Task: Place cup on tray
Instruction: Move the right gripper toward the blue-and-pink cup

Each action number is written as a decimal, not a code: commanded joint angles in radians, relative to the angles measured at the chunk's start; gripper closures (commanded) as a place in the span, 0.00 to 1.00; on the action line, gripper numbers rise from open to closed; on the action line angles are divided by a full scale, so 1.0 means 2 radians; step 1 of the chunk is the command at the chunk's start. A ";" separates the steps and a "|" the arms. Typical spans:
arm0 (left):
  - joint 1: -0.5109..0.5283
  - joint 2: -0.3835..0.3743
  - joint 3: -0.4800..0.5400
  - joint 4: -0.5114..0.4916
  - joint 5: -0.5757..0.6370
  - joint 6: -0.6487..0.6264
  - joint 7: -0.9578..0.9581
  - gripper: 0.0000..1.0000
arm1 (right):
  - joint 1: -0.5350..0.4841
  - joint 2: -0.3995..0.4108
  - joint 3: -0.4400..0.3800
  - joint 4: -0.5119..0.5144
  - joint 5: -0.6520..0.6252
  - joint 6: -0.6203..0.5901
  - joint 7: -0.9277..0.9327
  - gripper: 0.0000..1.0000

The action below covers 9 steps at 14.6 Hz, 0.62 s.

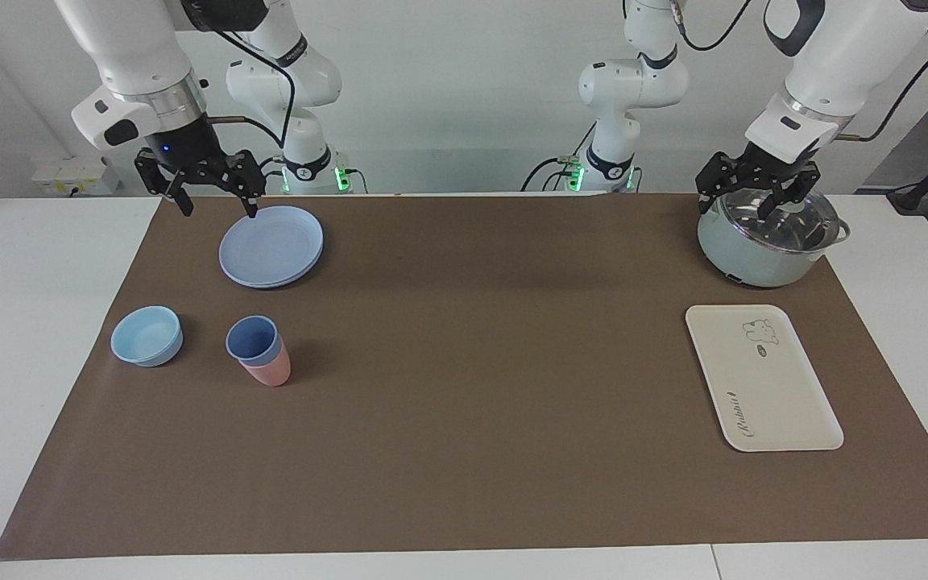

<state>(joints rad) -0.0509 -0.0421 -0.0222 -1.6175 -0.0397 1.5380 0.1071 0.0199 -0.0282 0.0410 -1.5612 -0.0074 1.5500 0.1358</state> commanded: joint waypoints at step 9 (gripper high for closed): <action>0.005 -0.012 -0.002 -0.012 -0.007 0.003 -0.002 0.00 | -0.083 0.086 0.000 0.016 0.046 0.098 0.182 0.12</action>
<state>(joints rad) -0.0505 -0.0421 -0.0223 -1.6175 -0.0397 1.5380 0.1071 -0.1230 0.0745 0.0321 -1.5616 0.0535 1.7133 0.4195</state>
